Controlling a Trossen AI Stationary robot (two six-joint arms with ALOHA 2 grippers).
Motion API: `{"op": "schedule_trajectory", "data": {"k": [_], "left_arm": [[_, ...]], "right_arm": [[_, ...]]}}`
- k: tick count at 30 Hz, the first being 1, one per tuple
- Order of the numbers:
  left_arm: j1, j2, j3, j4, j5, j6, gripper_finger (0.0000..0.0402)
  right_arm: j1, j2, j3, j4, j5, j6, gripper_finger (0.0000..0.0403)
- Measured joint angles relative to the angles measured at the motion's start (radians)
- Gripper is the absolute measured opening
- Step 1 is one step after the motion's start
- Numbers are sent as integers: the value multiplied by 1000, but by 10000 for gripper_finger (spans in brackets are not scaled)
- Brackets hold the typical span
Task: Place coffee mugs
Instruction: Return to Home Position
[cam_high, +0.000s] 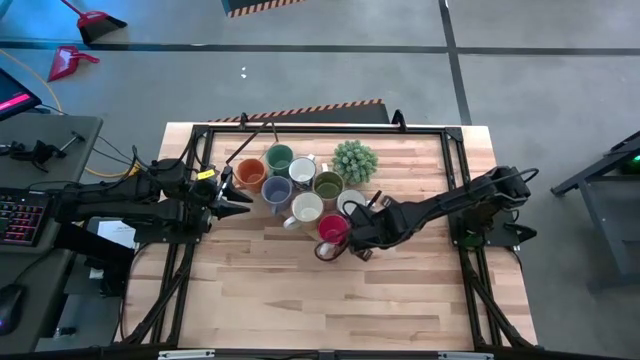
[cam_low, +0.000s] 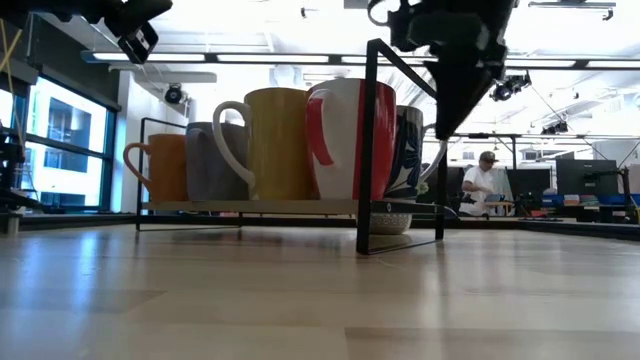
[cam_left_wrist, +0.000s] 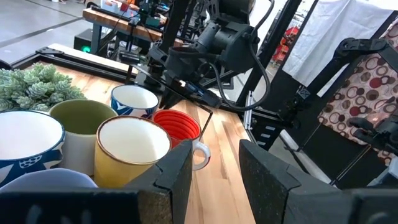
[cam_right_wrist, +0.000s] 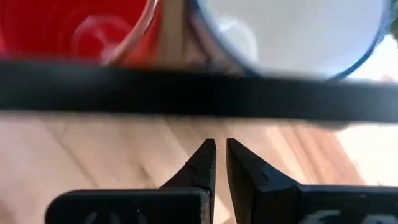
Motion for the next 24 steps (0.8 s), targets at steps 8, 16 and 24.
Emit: {"op": "schedule_trajectory", "data": {"k": [8, 16, 24], "left_arm": [[0, 0, 0, -12, 0, 0, 120], [0, 0, 0, -12, -9, 8, 120], [0, 0, 0, 129, -152, 158, 120]], "right_arm": [[47, -18, 14, -10, -85, -120, 16], [122, -210, 36, 137, 78, -201, 16], [81, -419, 37, 461, 94, -626, 16]]}}
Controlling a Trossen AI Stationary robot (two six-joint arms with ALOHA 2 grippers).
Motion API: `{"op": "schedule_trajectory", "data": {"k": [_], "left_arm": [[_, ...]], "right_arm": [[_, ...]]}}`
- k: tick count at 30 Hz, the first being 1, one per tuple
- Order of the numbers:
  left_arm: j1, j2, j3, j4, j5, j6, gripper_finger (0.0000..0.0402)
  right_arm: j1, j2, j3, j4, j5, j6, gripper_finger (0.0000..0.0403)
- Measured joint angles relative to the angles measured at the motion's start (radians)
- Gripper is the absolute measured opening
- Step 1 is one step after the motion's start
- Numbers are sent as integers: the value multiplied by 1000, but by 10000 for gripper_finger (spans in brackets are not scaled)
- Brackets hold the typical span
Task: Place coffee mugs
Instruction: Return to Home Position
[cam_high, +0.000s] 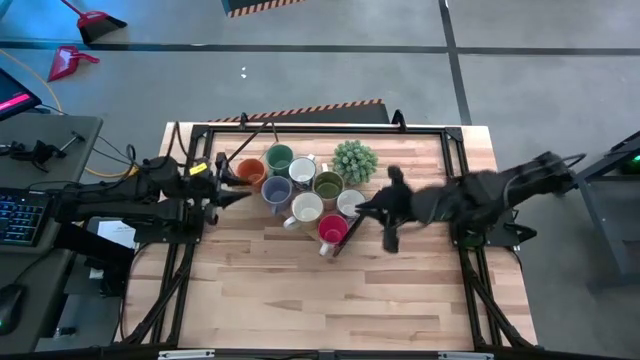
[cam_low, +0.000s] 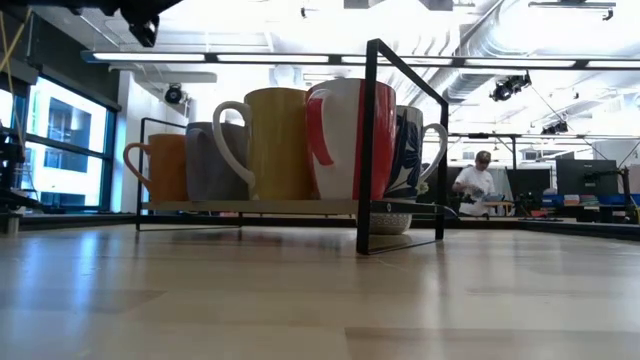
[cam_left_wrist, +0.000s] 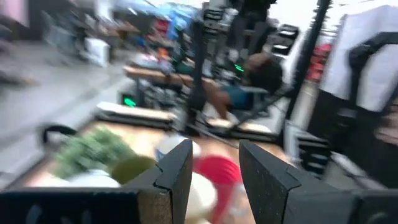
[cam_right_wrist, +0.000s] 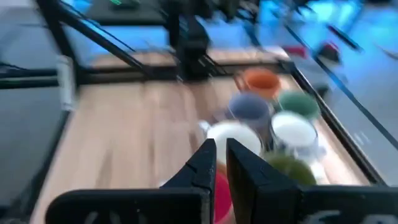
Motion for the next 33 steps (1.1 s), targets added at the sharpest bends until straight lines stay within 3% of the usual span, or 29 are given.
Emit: {"op": "schedule_trajectory", "data": {"k": [6, 12, 14, 18, 28, 33], "left_arm": [[0, 0, 22, 15, -176, 136, 120], [0, 0, 24, 14, -195, 150, 120], [0, 0, 24, 14, -195, 150, 120], [0, -6, 24, 24, -195, 137, 120], [0, -7, 24, 29, -195, 94, 120], [0, -7, 24, 29, -187, 86, 120]], "right_arm": [[-156, -113, 0, 113, -309, -179, 16], [-253, -154, -1, 140, -361, -223, 16], [-266, -155, -31, 186, -424, -270, 16], [-301, -173, -198, 376, -571, -282, 16], [-297, -423, -786, 988, -594, -136, 16], [-257, -493, -971, 1183, -581, -52, 16]]}}
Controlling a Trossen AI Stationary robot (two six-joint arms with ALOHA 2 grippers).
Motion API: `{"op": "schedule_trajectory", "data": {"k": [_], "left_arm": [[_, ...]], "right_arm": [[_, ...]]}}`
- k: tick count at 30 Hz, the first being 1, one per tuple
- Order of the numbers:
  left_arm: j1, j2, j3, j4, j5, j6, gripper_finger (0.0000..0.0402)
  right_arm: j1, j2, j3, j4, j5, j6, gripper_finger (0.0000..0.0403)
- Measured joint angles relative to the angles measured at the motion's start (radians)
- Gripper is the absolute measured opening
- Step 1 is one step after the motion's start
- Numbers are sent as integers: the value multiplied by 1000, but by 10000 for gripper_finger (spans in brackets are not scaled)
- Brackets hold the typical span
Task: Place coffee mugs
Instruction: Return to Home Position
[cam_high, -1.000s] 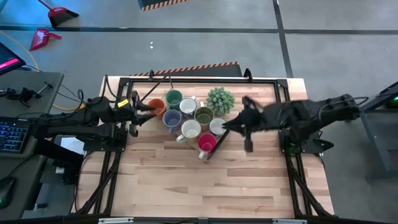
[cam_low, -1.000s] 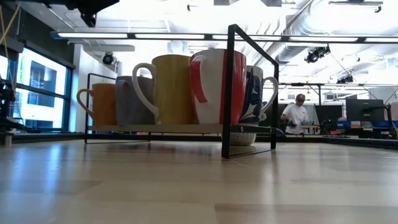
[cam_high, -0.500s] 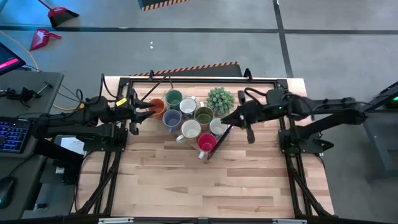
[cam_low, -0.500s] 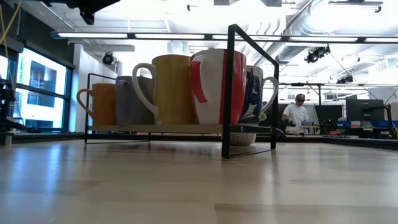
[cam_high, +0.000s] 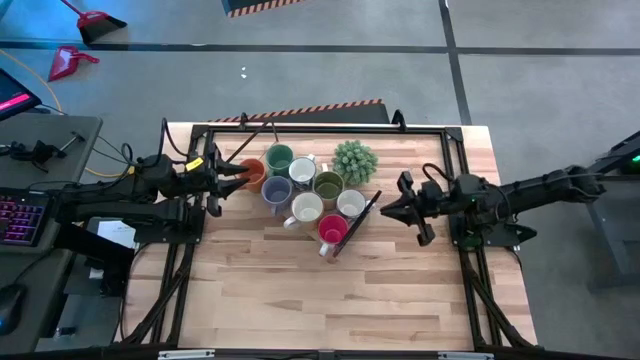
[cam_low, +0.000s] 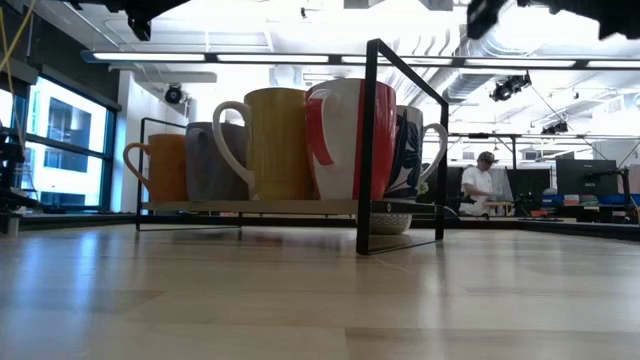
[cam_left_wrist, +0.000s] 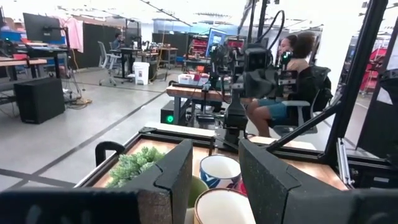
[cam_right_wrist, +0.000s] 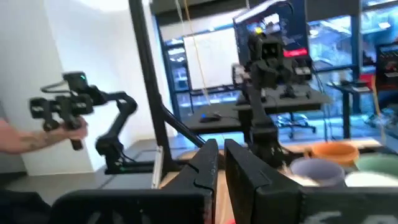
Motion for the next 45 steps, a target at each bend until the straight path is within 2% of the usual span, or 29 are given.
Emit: {"op": "schedule_trajectory", "data": {"k": [6, 10, 12, 20, 45], "left_arm": [[0, 2, 0, -10, 44, -38, 120], [0, 2, 0, -48, 211, -97, 120], [0, 2, 0, -58, 250, -115, 120], [0, 2, 0, -58, 198, -121, 120], [0, 2, 0, -61, 200, -121, 120]], "right_arm": [[20, 22, -27, -35, 70, -50, 16], [20, 27, -27, -115, 120, -95, 16], [17, 27, -27, -136, 123, -95, 16], [13, 27, -27, -136, 124, -87, 16], [13, 27, -27, -300, 123, -87, 16]]}}
